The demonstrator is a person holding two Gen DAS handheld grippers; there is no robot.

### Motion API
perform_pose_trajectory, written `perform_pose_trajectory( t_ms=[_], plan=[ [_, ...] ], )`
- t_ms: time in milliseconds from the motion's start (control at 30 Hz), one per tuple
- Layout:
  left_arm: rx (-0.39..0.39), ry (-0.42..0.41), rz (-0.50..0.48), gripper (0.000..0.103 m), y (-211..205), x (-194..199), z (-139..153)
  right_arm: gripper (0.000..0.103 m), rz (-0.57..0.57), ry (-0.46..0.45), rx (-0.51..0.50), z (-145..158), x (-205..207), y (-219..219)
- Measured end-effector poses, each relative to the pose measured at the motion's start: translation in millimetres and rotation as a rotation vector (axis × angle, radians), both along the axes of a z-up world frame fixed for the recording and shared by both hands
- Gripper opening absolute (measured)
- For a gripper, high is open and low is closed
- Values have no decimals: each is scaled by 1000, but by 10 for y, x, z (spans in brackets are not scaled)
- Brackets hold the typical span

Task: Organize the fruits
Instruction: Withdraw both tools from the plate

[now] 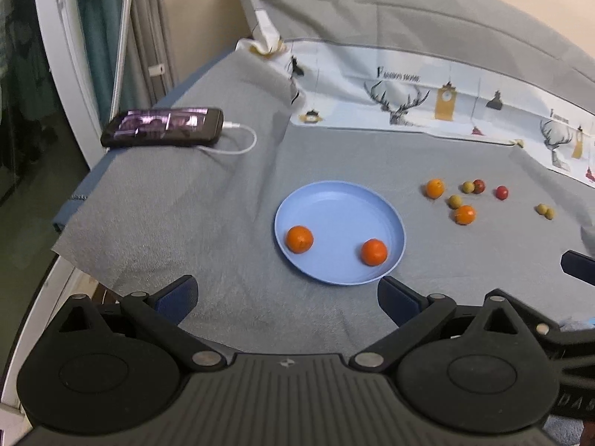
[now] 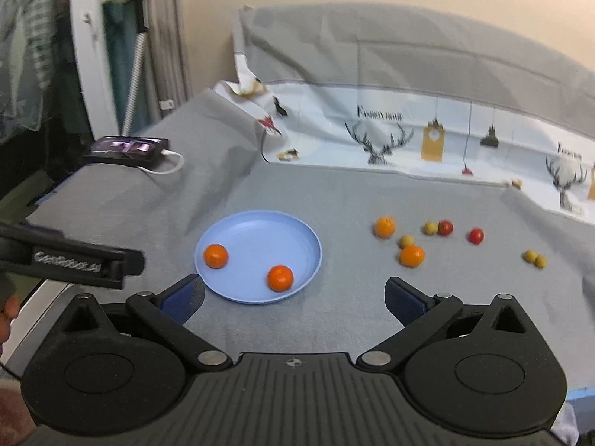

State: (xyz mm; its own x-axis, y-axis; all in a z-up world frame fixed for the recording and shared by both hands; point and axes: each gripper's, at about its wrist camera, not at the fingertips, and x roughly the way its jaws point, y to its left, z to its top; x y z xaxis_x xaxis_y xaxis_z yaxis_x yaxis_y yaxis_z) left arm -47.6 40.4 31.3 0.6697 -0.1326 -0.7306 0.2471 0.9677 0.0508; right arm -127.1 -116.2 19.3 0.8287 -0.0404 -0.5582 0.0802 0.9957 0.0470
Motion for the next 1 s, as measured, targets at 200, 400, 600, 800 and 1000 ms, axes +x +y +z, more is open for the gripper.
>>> perform_pose_trajectory(
  t_ms=[200,400,600,800,1000],
  plan=[
    [2,-11,-21,103,-33,-126,35,102,-11,-39,-7,77,-161,2],
    [8,-23,-22,103,-47,-142,47,102,-17,-43,4,75,-180,-8],
    [14,-21,-35,103,-69,-124,26,102,-22,-32,12,47,-165,-20],
    [21,-16,-43,103,-89,-110,-8,102,-27,-20,15,25,-135,-25],
    [21,-13,-42,103,-92,-105,-13,102,-31,-14,16,5,-127,-22]
  ],
)
